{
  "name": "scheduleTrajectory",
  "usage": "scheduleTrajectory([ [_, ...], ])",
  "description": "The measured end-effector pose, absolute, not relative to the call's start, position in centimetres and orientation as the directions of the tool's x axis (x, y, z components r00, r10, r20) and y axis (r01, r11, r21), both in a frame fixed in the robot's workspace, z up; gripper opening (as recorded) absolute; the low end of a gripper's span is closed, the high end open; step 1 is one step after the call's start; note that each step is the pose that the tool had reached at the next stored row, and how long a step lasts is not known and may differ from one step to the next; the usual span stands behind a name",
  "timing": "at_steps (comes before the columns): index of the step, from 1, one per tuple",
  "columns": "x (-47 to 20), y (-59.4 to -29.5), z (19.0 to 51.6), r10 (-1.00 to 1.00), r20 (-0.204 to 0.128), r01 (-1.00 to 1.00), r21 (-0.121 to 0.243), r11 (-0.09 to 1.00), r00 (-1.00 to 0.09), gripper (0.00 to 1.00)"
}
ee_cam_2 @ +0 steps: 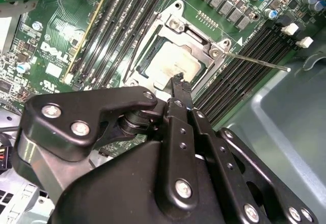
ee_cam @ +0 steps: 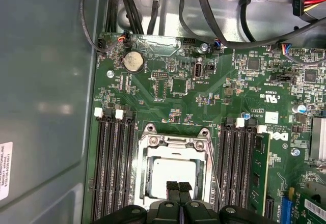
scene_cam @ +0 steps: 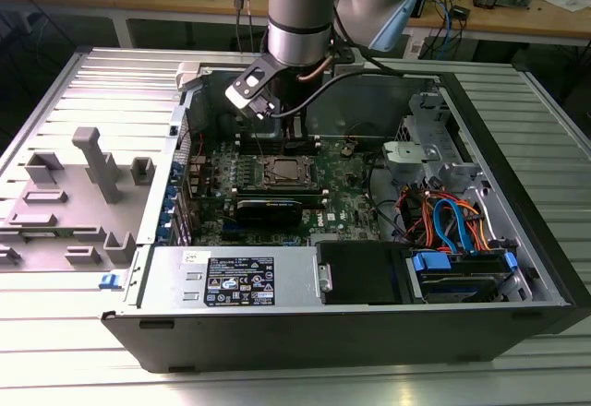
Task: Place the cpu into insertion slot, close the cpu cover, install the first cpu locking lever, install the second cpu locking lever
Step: 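Install the first cpu locking lever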
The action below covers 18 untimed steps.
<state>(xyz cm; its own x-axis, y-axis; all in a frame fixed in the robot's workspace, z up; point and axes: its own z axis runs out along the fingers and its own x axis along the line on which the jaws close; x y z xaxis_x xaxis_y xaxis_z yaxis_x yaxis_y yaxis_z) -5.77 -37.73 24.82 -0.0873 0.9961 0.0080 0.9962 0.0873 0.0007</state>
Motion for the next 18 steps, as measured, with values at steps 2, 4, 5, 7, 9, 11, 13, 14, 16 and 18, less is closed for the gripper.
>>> scheduleTrajectory([
  [2,-5.77,-37.73,24.93,0.996,0.008,0.996,0.001,0.087,-0.087,0.11],
  [4,-5.77,-37.73,25.0,0.996,0.008,0.996,0.001,0.087,-0.087,0.11],
  [5,-5.77,-37.74,25.05,0.996,0.008,0.996,0.001,0.087,-0.087,0.11],
  [7,-5.77,-37.73,25.16,0.996,0.008,0.996,0.001,0.087,-0.087,0.11],
  [9,-5.77,-37.74,25.24,0.996,0.008,0.996,0.001,0.087,-0.087,0.11],
  [11,-5.77,-37.73,25.32,0.996,0.008,0.996,0.001,0.087,-0.087,0.11],
  [13,-5.77,-37.73,25.4,0.996,0.008,0.996,0.001,0.087,-0.087,0.11],
  [14,-5.77,-37.74,25.45,0.996,0.008,0.996,0.001,0.087,-0.087,0.11],
  [16,-5.77,-37.74,25.56,0.996,0.008,0.996,0.001,0.087,-0.087,0.11],
  [18,-5.77,-37.74,25.68,0.996,0.008,0.996,0.001,0.087,-0.087,0.11],
])
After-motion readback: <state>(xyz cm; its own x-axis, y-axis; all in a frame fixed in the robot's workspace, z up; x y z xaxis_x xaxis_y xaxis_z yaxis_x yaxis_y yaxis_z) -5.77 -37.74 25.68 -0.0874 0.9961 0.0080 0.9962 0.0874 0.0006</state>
